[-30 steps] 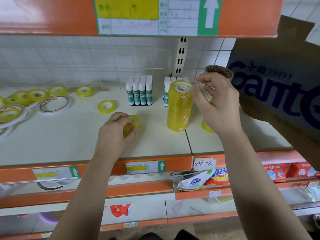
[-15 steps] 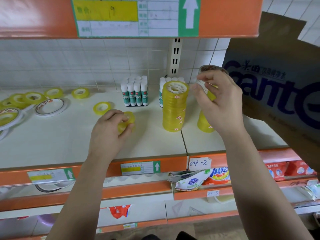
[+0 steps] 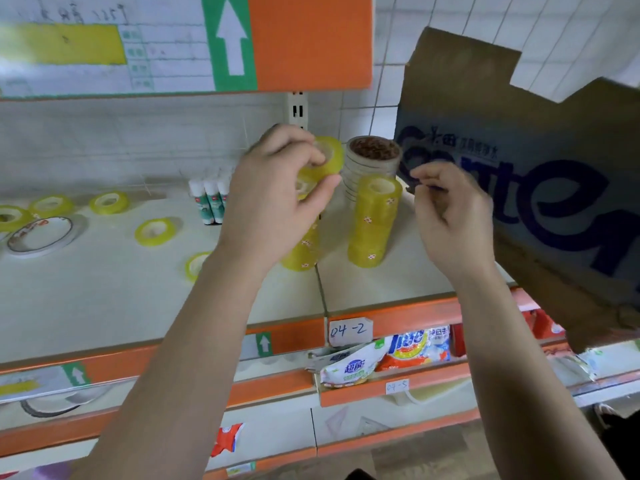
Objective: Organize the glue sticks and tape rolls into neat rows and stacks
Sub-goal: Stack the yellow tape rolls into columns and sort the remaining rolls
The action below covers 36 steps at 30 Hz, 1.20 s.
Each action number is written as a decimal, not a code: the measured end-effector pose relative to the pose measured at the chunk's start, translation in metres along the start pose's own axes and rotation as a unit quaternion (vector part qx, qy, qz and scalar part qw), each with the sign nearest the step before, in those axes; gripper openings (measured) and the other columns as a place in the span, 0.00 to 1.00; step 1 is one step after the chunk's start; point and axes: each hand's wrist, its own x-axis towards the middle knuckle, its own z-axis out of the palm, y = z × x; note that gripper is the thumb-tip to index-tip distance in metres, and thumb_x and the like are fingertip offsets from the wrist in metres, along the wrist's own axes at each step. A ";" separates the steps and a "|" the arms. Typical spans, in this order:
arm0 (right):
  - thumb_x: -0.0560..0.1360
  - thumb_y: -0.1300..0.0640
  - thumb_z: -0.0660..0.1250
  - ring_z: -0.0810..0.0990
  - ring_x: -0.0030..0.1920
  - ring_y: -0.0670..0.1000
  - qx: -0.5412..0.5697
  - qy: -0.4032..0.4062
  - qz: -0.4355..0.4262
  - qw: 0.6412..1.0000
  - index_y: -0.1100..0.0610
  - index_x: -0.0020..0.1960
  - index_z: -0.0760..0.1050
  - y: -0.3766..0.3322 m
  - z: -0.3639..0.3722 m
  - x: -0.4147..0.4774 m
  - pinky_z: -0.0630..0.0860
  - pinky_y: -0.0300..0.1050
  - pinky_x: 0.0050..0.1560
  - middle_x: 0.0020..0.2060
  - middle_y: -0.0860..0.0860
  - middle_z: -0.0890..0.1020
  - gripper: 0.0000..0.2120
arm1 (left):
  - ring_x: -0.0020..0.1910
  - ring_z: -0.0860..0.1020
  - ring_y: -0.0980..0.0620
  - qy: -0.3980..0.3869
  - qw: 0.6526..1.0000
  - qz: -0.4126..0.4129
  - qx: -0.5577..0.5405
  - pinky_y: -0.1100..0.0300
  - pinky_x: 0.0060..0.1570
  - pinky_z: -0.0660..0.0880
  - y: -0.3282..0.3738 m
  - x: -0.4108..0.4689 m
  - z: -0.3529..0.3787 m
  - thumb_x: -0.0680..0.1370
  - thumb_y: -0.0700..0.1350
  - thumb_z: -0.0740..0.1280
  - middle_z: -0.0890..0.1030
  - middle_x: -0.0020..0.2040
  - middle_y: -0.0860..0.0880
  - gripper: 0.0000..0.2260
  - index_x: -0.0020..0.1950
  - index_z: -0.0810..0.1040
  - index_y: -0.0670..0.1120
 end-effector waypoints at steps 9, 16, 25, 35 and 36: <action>0.77 0.61 0.65 0.78 0.56 0.56 -0.075 -0.121 0.117 0.983 0.59 0.59 0.77 0.055 0.006 -0.024 0.74 0.51 0.57 0.55 0.53 0.79 0.11 | 0.51 0.80 0.48 -0.105 0.994 -0.023 -0.032 0.55 0.53 0.74 0.027 0.012 0.065 0.73 0.48 0.74 0.81 0.54 0.48 0.10 0.49 0.84 0.43; 0.75 0.60 0.67 0.77 0.50 0.53 -0.100 -0.153 0.114 0.977 0.57 0.53 0.79 0.077 0.016 -0.038 0.71 0.43 0.50 0.50 0.52 0.80 0.08 | 0.53 0.78 0.50 -0.091 0.995 -0.035 -0.019 0.64 0.50 0.67 0.027 0.013 0.073 0.75 0.50 0.73 0.80 0.56 0.48 0.11 0.52 0.84 0.44; 0.75 0.59 0.66 0.77 0.50 0.51 -0.098 -0.161 0.129 0.974 0.55 0.53 0.78 0.080 0.017 -0.039 0.73 0.45 0.51 0.49 0.50 0.80 0.08 | 0.54 0.78 0.50 -0.094 0.993 -0.071 -0.019 0.68 0.51 0.63 0.026 0.005 0.081 0.74 0.53 0.73 0.76 0.63 0.46 0.13 0.53 0.84 0.47; 0.75 0.57 0.66 0.78 0.50 0.51 -0.093 -0.164 0.138 0.972 0.55 0.54 0.78 0.079 0.017 -0.039 0.75 0.48 0.52 0.50 0.49 0.81 0.09 | 0.50 0.80 0.48 -0.061 0.993 -0.099 -0.029 0.55 0.48 0.75 0.033 0.000 0.088 0.73 0.50 0.73 0.81 0.52 0.47 0.13 0.54 0.83 0.45; 0.75 0.57 0.66 0.78 0.50 0.51 -0.093 -0.163 0.138 0.972 0.55 0.54 0.79 0.079 0.017 -0.039 0.75 0.48 0.52 0.50 0.49 0.81 0.09 | 0.50 0.80 0.48 -0.061 0.993 -0.099 -0.030 0.55 0.48 0.75 0.033 0.001 0.088 0.73 0.51 0.72 0.81 0.52 0.47 0.14 0.54 0.83 0.45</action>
